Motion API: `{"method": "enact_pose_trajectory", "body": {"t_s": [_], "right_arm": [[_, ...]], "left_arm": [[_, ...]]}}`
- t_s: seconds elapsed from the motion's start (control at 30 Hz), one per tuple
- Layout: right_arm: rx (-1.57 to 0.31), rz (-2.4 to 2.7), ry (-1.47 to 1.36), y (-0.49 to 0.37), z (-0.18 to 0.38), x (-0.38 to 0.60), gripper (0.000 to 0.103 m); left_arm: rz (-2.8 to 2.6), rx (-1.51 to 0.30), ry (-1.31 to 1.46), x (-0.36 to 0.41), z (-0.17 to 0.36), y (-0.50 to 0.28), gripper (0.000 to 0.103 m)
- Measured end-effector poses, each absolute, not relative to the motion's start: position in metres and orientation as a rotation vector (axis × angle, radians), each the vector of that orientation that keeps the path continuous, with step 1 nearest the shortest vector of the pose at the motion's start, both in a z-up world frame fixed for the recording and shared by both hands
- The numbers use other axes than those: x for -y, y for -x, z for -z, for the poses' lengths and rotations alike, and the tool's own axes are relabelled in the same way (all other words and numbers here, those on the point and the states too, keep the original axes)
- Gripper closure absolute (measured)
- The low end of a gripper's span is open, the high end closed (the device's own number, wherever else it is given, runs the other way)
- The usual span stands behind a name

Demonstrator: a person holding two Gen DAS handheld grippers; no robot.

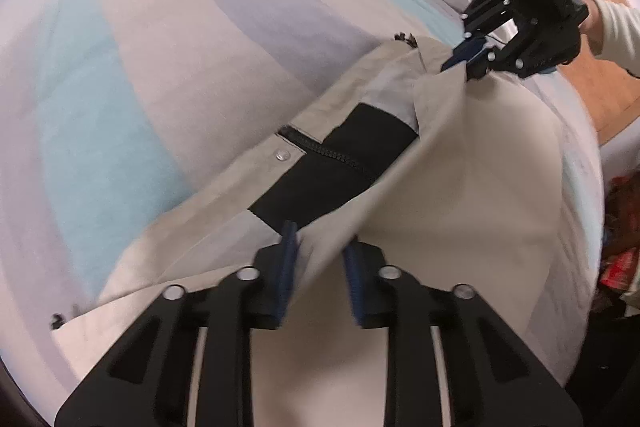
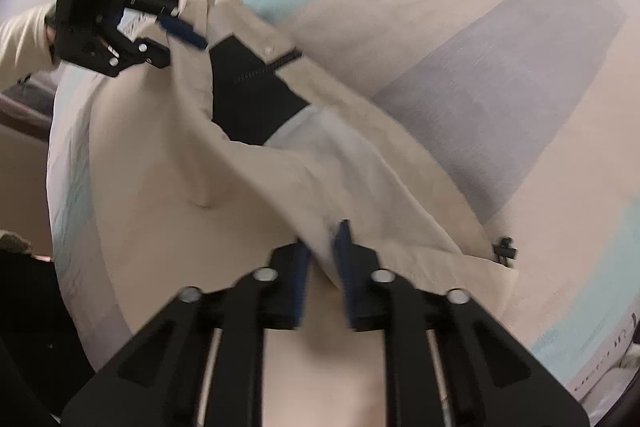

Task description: Fold large clothes

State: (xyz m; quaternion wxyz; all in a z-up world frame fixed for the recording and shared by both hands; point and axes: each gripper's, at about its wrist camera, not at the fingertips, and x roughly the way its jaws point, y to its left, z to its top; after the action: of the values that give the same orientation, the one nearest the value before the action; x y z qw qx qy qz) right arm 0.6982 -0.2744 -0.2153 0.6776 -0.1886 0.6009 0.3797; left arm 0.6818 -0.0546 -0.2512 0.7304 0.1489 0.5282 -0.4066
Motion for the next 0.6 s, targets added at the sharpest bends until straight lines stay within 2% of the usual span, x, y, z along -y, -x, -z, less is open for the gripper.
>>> {"method": "enact_pose_trajectory", "body": {"t_s": [0.33, 0.57, 0.6], "right_arm": [[-1.157, -0.806, 0.415, -0.691, 0.155, 0.287, 0.099], [-1.137, -0.7, 0.402, -0.699, 0.17, 0.281, 0.099], [-1.151, -0.69, 0.391, -0.701, 0.177, 0.281, 0.099]], "left_arm": [[0.781, -0.975, -0.344, 0.044, 0.192, -0.664, 0.091], [0.632, -1.04, -0.302, 0.047, 0.219, -0.688, 0.091], [0.605, -1.047, -0.302, 0.048, 0.223, -0.691, 0.087]]}}
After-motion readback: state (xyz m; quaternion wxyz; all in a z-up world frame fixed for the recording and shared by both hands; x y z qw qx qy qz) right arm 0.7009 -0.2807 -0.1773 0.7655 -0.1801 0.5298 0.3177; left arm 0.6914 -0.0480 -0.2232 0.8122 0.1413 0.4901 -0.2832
